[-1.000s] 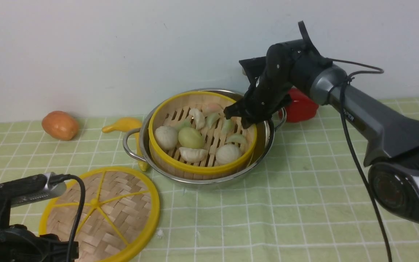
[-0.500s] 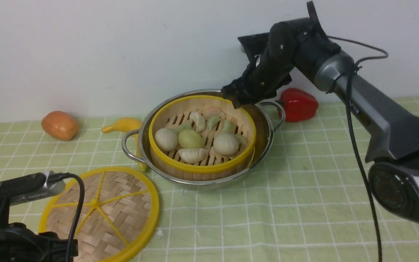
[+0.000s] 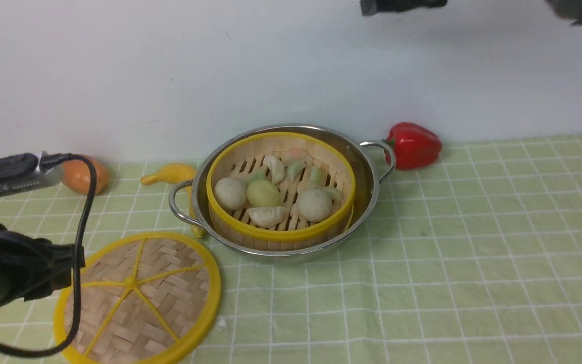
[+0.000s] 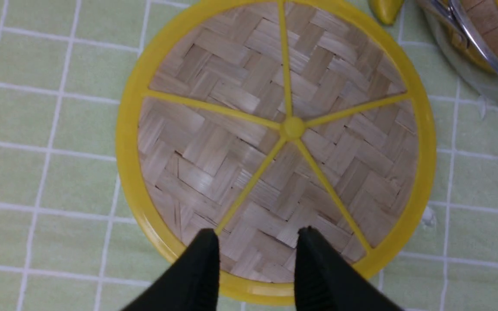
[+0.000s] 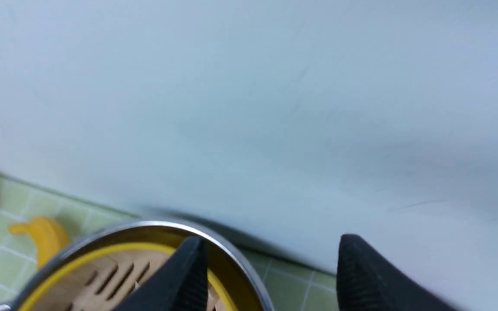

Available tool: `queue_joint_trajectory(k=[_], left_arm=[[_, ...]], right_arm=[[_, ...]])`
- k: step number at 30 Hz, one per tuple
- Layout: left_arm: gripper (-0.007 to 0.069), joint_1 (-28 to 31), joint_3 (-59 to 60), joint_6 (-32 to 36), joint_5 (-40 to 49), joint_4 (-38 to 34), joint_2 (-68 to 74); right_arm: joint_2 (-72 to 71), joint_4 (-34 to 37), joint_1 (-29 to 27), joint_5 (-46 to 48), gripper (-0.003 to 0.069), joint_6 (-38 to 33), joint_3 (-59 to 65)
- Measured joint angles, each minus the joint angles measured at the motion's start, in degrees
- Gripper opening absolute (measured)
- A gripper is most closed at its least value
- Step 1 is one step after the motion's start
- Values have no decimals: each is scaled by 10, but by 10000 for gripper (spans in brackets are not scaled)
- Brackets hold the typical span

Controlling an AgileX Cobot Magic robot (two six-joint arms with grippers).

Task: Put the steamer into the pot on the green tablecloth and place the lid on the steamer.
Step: 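Grasp the bamboo steamer lid lying on the table by its centre knob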

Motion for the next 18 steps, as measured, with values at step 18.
queue_joint_trajectory(k=[18], left_arm=[[243,-98,-147,13,26,40,265]], right_arm=[[-411,-135,-20,4,405,-68,543]])
